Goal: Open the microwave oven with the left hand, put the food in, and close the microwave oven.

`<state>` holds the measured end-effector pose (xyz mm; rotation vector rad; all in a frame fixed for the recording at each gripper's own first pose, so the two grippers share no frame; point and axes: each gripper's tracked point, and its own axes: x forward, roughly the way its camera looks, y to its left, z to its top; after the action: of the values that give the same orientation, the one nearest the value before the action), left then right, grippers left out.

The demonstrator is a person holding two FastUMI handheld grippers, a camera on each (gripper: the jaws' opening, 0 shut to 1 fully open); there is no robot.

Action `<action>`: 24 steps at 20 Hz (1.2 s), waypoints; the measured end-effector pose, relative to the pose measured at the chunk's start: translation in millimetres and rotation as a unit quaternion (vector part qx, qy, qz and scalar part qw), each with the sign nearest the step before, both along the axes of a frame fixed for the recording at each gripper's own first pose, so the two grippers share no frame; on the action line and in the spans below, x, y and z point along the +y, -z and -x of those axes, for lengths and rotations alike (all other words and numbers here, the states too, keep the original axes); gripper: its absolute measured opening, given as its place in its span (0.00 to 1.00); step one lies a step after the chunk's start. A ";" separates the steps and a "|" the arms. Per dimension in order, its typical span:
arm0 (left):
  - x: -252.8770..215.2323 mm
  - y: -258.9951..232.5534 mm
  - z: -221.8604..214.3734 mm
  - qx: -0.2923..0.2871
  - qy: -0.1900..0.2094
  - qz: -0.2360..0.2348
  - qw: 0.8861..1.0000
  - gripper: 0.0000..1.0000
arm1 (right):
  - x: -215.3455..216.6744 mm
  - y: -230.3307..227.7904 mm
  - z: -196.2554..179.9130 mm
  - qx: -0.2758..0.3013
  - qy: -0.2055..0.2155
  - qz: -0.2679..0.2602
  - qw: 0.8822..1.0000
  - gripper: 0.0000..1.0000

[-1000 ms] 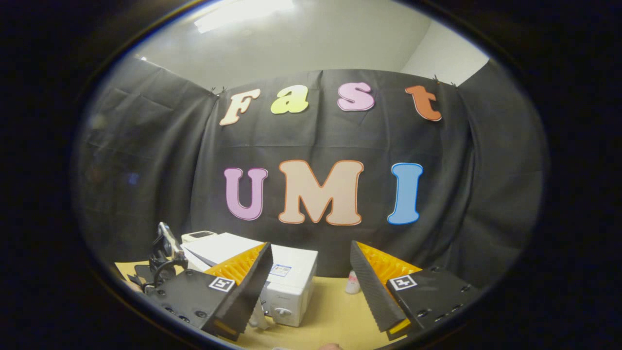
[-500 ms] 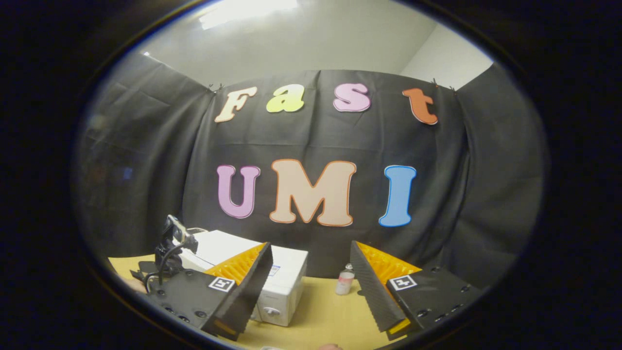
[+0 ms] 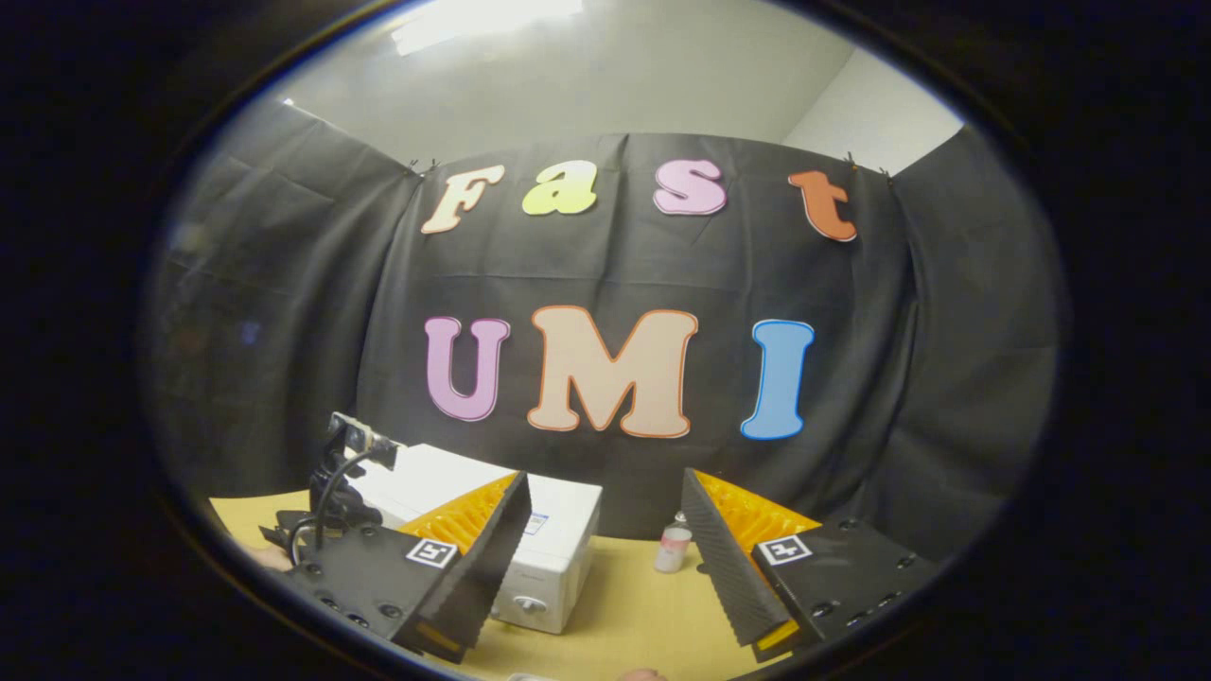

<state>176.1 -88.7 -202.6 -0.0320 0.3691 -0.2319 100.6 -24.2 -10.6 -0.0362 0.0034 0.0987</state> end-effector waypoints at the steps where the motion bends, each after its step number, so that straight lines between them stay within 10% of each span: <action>1: 0.2 -3.7 1.6 -0.005 0.000 -0.007 1.000 0.01 | -1.0 -0.8 0.8 0.000 0.001 0.001 1.000 0.96; 18: 36.9 -235.6 105.2 -0.194 -0.038 -0.006 0.980 0.02 | 3.0 -25.1 26.7 -0.018 0.001 -0.013 1.000 0.98; 21: 48.6 -243.4 116.7 -0.212 -0.057 -0.009 0.976 0.93 | 5.4 -29.5 33.4 -0.019 -0.001 -0.023 1.000 0.98; 24: 50.2 -240.1 125.2 -0.209 -0.057 -0.005 0.976 0.97 | 7.9 -27.4 41.1 -0.014 -0.003 -0.025 1.000 0.96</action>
<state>51.0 -38.5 37.5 0.0058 -0.0504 -0.1173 59.5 -16.3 16.8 0.0130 -0.0262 0.1039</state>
